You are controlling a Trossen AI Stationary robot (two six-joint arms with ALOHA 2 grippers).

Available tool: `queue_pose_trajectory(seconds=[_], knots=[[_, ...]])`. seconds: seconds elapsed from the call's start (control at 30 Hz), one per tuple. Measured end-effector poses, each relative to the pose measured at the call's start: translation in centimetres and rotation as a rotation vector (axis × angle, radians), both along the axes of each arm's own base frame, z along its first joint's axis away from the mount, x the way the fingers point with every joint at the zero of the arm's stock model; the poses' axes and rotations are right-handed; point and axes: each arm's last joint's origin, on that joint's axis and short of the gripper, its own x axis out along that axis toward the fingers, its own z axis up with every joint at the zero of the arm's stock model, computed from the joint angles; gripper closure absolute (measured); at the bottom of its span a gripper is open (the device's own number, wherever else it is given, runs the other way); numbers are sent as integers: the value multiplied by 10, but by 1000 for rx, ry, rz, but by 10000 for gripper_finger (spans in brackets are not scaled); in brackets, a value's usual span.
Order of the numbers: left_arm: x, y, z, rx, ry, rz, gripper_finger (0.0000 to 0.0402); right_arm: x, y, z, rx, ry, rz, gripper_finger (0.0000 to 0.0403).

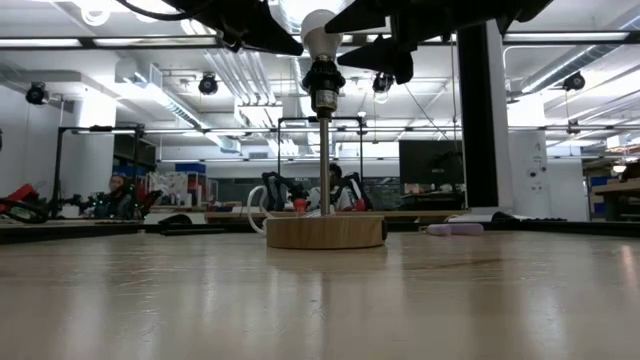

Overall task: Screw lightbulb
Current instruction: Remove the lightbulb from the brown lamp

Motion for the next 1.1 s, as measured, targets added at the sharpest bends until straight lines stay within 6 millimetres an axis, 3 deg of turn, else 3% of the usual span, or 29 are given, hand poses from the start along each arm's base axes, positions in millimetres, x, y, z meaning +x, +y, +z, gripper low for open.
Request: queue_pose_trajectory(seconds=[0.53,0.83,1.1], knots=[[1,0,1,16,-9,-11,401,0,0,1,-22,-10,4,96],[0,0,1,16,-5,-13,401,14,1,-14,-48,-2,30,102],[1,-1,1,8,-5,-37,401,16,1,-11,-91,-38,36,106]])
